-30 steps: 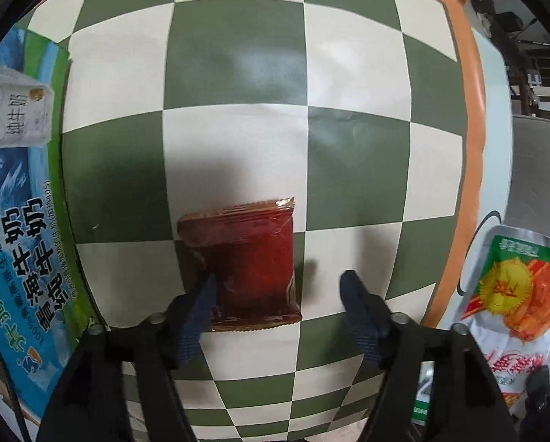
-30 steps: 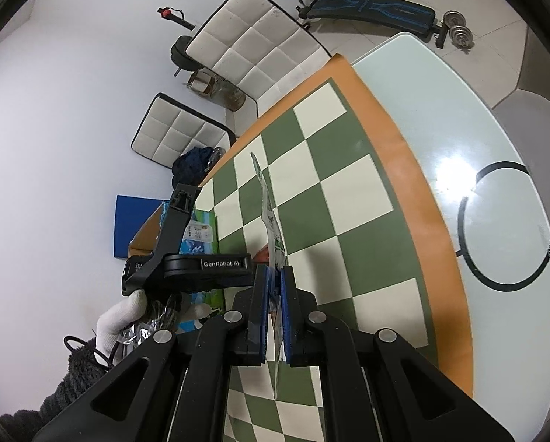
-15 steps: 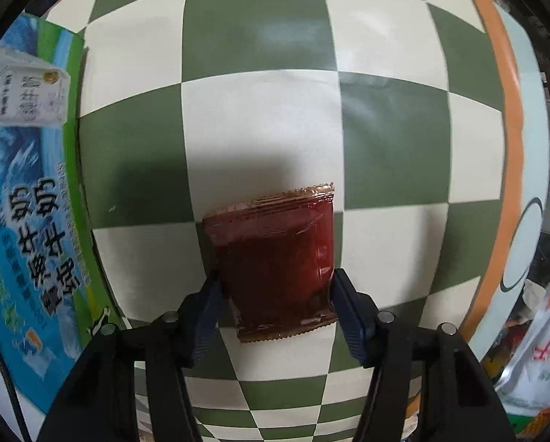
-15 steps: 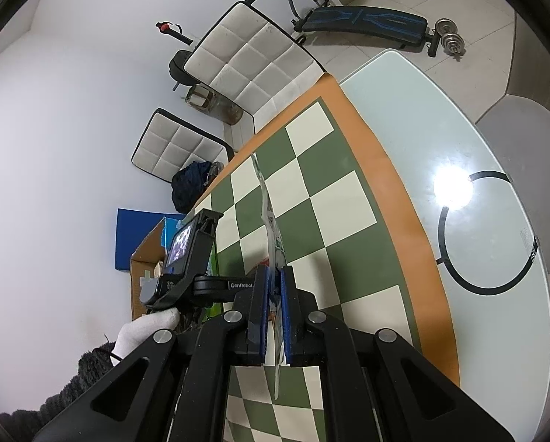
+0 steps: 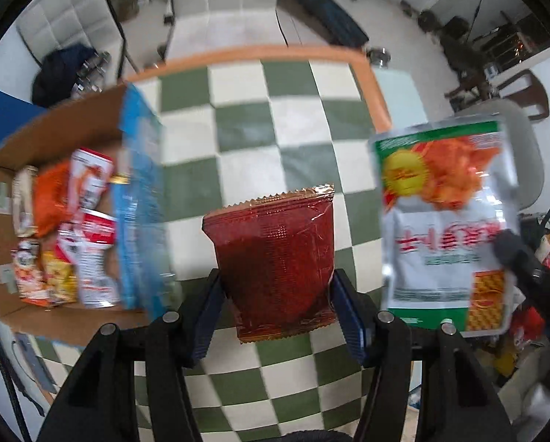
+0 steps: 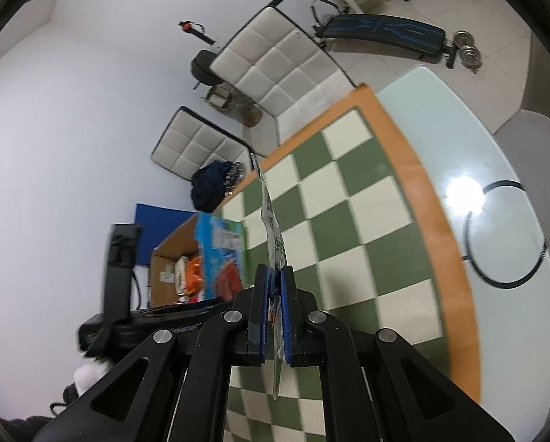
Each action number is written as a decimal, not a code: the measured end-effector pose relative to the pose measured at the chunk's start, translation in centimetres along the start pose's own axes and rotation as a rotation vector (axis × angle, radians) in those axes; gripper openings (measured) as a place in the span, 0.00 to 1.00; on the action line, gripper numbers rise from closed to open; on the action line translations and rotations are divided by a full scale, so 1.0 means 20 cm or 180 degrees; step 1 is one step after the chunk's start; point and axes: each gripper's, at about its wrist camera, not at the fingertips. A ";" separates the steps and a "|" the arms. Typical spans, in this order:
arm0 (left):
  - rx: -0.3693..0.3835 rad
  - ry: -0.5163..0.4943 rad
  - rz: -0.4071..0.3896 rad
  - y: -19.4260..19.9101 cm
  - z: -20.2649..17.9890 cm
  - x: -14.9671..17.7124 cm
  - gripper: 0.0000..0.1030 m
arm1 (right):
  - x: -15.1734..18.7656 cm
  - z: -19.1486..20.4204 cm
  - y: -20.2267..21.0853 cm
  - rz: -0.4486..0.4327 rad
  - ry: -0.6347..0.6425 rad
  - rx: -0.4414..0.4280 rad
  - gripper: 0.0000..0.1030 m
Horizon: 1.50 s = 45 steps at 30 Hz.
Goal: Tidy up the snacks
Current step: 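Carry the red packet and radish pouch over the cardboard box with both grippers, then open both grippers to drop the packets into the box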
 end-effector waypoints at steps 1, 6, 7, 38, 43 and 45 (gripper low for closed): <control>-0.0020 -0.0007 -0.0054 0.05 0.04 0.02 0.54 | 0.01 0.04 -0.01 0.0006 0.0022 -0.0028 0.07; -0.0138 0.0116 -0.0240 0.23 0.39 0.10 0.54 | 0.08 0.31 -0.14 0.0138 0.0140 -0.0159 0.07; -0.0173 0.0153 -0.0253 0.27 0.47 0.10 0.54 | 0.09 0.36 -0.17 0.0166 0.0156 -0.0176 0.07; -0.0443 0.0816 0.0313 -0.01 1.63 0.03 0.54 | 0.28 1.05 -1.19 0.0198 0.0530 0.0517 0.07; -0.0438 0.0788 0.0373 -0.06 1.63 0.01 0.54 | 0.25 1.03 -1.23 0.0147 0.0543 0.0639 0.07; -0.0430 0.0797 0.0377 -0.06 1.64 0.00 0.54 | 0.24 1.03 -1.24 0.0126 0.0560 0.0691 0.07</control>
Point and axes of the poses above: each gripper's, at about its wrist camera, not at the fingertips, and y roughly against the way its jaws point, z to its left, x to its underside, and after that the axes turned 3 degrees about z, right-handed
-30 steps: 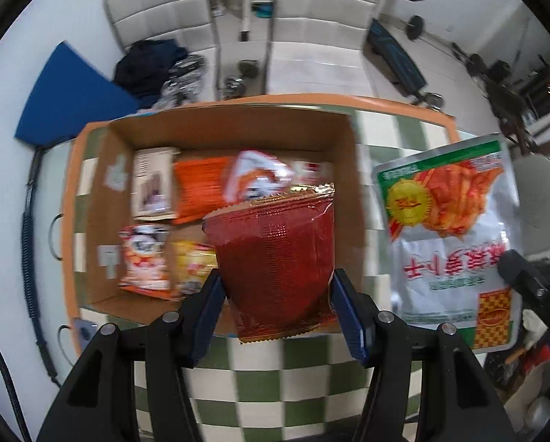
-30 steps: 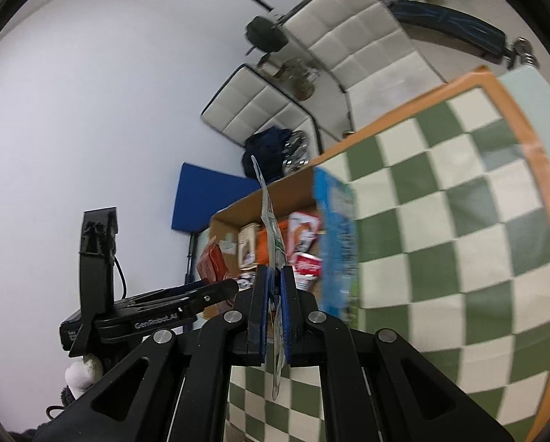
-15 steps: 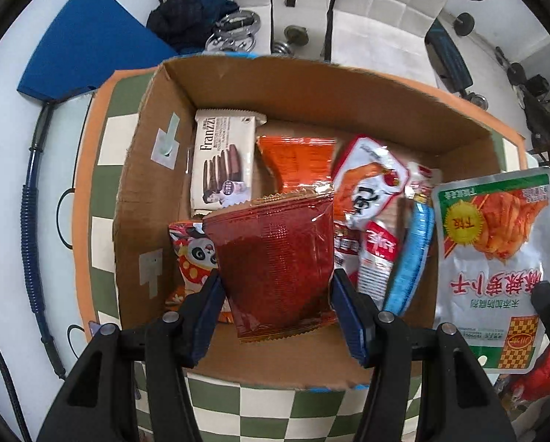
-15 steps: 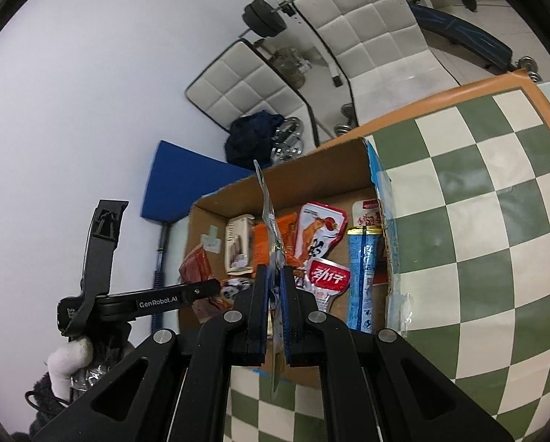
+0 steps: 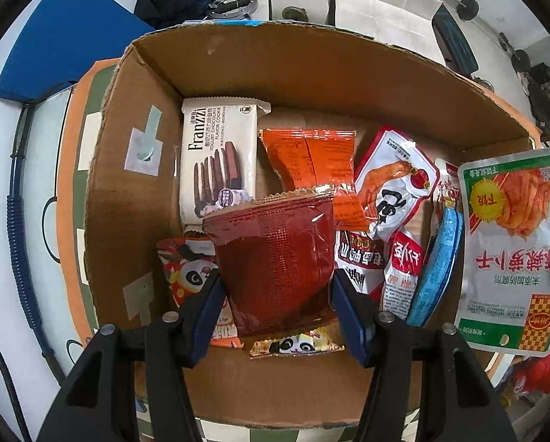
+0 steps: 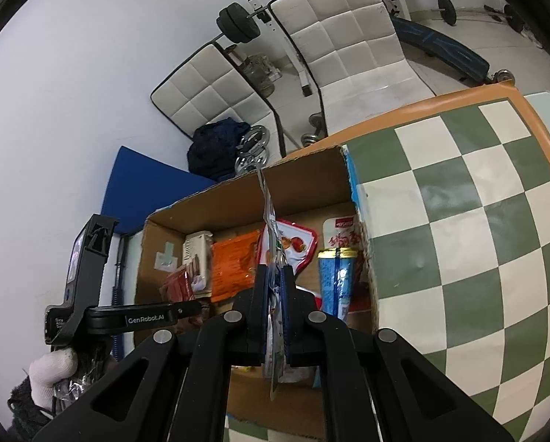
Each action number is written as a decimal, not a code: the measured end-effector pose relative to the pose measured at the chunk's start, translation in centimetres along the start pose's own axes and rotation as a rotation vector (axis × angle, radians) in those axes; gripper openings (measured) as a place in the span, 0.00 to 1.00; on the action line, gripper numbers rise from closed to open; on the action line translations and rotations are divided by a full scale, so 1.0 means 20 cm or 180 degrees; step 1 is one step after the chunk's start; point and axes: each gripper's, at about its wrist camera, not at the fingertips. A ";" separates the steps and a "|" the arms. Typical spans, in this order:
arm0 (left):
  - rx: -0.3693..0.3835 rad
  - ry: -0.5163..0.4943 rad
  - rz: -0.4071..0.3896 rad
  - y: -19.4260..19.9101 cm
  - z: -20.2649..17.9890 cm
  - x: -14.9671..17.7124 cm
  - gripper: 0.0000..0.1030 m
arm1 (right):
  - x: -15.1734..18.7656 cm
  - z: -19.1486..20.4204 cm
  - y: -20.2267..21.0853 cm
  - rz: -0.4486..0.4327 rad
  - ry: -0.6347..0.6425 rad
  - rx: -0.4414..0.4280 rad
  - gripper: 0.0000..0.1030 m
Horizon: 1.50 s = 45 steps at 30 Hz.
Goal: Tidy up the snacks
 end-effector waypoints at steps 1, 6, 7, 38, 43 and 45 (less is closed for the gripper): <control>0.0001 0.0002 0.0010 0.00 0.00 -0.01 0.54 | 0.00 0.00 -0.01 -0.0006 0.0000 0.0018 0.07; 0.0006 -0.0009 0.0213 -0.07 -0.01 -0.03 0.55 | -0.02 0.01 -0.07 0.0032 0.0050 0.0140 0.08; 0.0014 -0.0013 0.0228 -0.08 -0.01 -0.03 0.55 | -0.03 0.01 -0.09 0.0070 0.0057 0.0158 0.10; -0.0225 0.0023 -0.1075 0.53 -0.05 0.47 0.90 | 0.21 0.22 0.22 0.0245 0.0520 0.1072 0.99; -0.0232 0.0064 -0.1196 0.56 -0.04 0.55 0.90 | 0.29 0.25 0.28 0.0192 0.0550 0.1149 1.00; -0.0256 0.0075 -0.1214 0.56 -0.04 0.57 0.90 | 0.31 0.26 0.29 0.0193 0.0528 0.1143 1.00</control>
Point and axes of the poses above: each gripper's, at about its wrist camera, not at the fingertips, and y roughly against the way its jaws point, z to its left, x to its underside, and after that the axes turned 3 degrees about z, right-handed
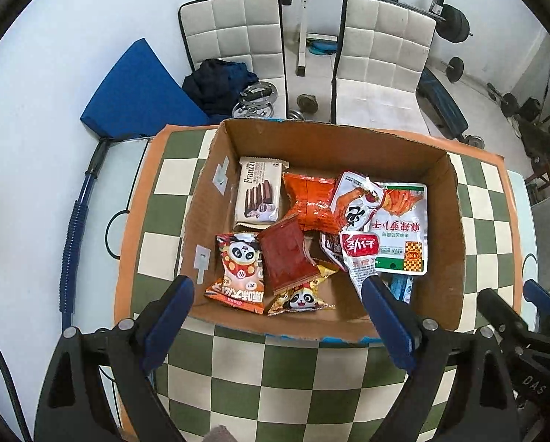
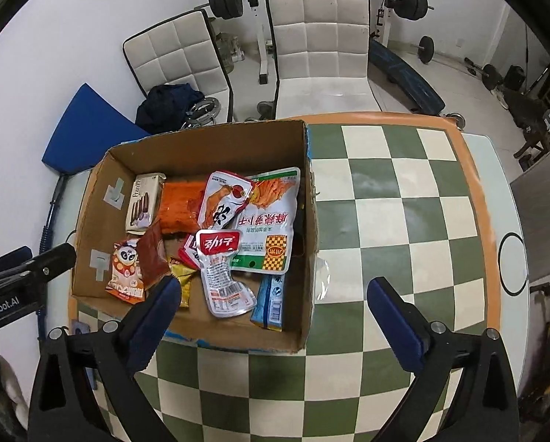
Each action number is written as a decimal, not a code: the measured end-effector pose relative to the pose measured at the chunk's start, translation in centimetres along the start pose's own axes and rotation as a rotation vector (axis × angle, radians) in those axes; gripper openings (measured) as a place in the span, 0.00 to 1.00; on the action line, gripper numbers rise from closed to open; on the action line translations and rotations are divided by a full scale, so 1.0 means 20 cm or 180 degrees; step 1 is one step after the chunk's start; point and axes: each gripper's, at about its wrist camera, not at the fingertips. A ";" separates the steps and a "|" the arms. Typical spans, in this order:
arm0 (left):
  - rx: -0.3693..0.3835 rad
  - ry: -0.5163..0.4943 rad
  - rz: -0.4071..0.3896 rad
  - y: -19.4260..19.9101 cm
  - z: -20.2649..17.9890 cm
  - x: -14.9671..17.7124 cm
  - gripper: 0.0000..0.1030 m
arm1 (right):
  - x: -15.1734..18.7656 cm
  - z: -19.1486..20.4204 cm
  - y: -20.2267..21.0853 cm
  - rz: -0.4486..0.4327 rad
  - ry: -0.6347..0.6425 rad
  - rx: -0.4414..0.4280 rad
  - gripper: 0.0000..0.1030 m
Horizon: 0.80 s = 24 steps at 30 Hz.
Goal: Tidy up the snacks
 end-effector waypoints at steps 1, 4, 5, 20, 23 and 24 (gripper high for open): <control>-0.0006 -0.0002 -0.0002 0.00 0.00 0.01 0.90 | 0.01 0.00 0.01 -0.0008 -0.0004 0.0010 1.00; 0.0005 0.0005 -0.0001 0.01 0.00 0.03 0.90 | 0.02 0.00 0.04 -0.0043 -0.0012 0.0029 1.00; 0.0001 0.0003 -0.0018 0.02 -0.01 0.05 0.90 | 0.03 0.00 0.05 -0.0055 -0.0020 0.0024 1.00; 0.0050 -0.0159 -0.0539 0.49 -0.07 0.32 0.90 | 0.24 0.03 0.56 -0.0459 0.0045 -0.0148 1.00; 0.0078 -0.0185 -0.0664 0.62 -0.07 0.38 0.90 | 0.31 0.03 0.72 -0.0585 0.0086 -0.0132 1.00; 0.0090 -0.0196 -0.0713 0.67 -0.07 0.41 0.90 | 0.33 0.03 0.77 -0.0628 0.0095 -0.0133 1.00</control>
Point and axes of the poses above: each gripper's, at about its wrist camera, not at the fingertips, and y roughly against the way its jaws point, z to its left, x to its underside, and after that the axes turned 3 degrees about z, right-handed
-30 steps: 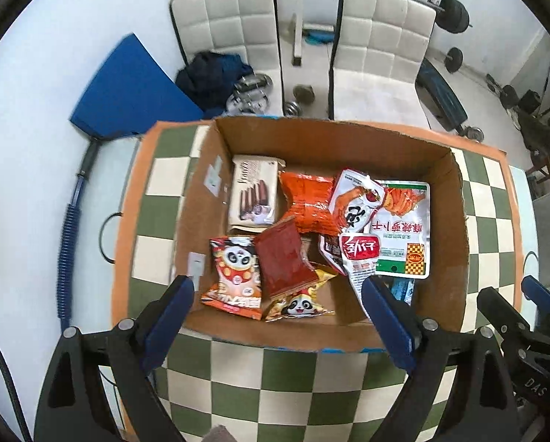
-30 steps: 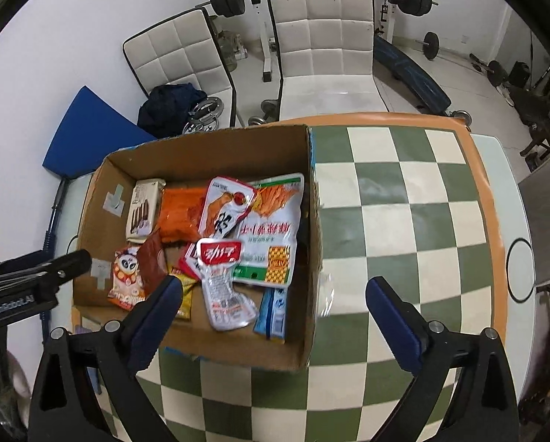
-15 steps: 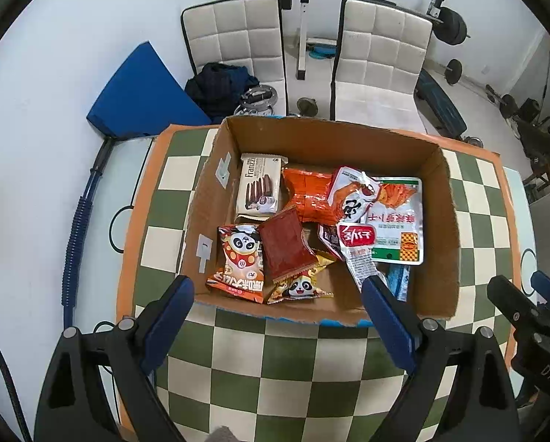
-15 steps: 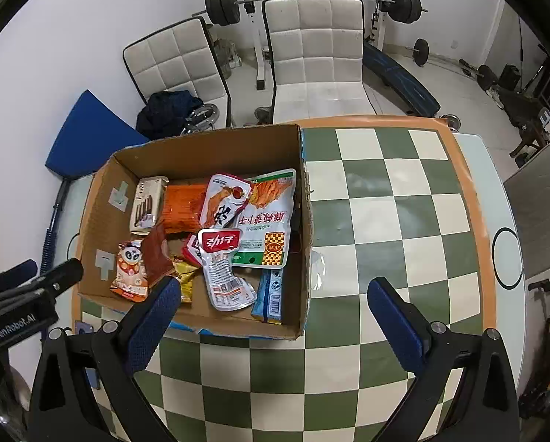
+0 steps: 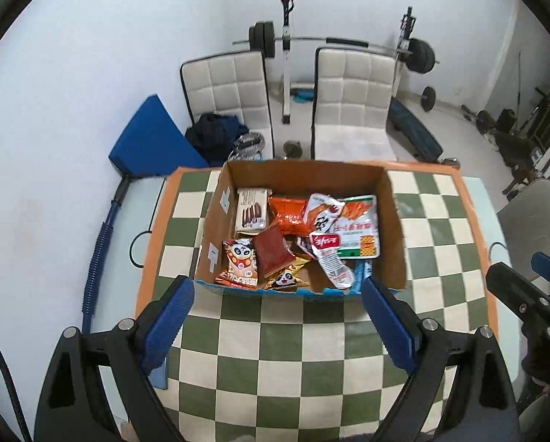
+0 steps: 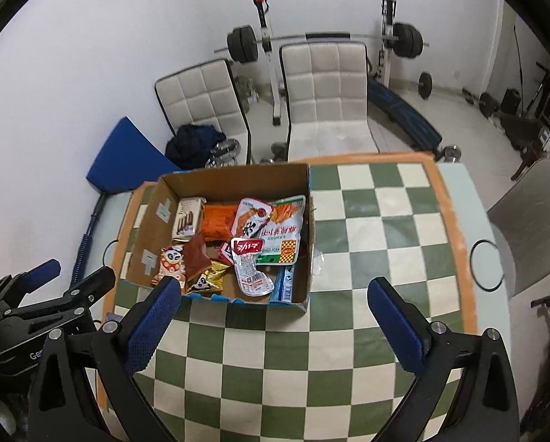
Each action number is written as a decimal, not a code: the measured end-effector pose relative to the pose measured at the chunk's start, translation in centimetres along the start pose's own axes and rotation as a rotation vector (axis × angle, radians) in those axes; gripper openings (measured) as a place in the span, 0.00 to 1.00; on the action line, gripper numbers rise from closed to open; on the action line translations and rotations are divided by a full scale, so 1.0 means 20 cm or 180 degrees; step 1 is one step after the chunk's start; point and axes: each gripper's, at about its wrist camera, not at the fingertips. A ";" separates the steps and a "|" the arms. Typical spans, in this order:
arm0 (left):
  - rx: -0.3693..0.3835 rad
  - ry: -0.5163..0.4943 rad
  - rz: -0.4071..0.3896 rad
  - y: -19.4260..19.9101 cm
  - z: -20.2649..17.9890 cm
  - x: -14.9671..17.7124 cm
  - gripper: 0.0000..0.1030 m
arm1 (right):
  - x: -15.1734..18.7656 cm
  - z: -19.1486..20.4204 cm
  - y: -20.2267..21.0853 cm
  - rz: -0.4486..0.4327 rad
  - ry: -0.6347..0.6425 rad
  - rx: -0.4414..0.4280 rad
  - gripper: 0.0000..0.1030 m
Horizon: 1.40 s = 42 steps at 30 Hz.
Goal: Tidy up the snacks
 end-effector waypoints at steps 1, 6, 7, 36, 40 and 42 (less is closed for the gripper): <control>-0.0001 -0.0013 -0.0052 0.05 0.00 0.01 0.90 | 0.01 0.00 0.05 -0.0035 0.0010 0.0005 1.00; 0.0068 0.0007 -0.0188 0.24 0.00 0.06 0.90 | 0.09 0.01 0.27 -0.0196 0.0038 0.0000 1.00; 0.0085 0.0028 -0.0207 0.27 0.00 0.06 0.90 | 0.11 0.01 0.31 -0.0220 0.0037 -0.0021 1.00; 0.0140 0.0114 -0.0371 0.50 0.05 0.16 0.90 | 0.20 0.00 0.67 -0.0501 0.0057 0.0071 1.00; 0.0135 0.0112 -0.0392 0.51 0.05 0.17 0.90 | 0.19 0.00 0.68 -0.0511 0.0065 0.0074 1.00; 0.0133 0.0109 -0.0399 0.52 0.05 0.17 0.90 | 0.19 0.00 0.68 -0.0513 0.0065 0.0076 1.00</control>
Point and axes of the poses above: each gripper's, at about its wrist camera, not at the fingertips, and y roughly against the way its jaws point, z to its left, x to its underside, and after that the axes turned 3 degrees about z, right-handed
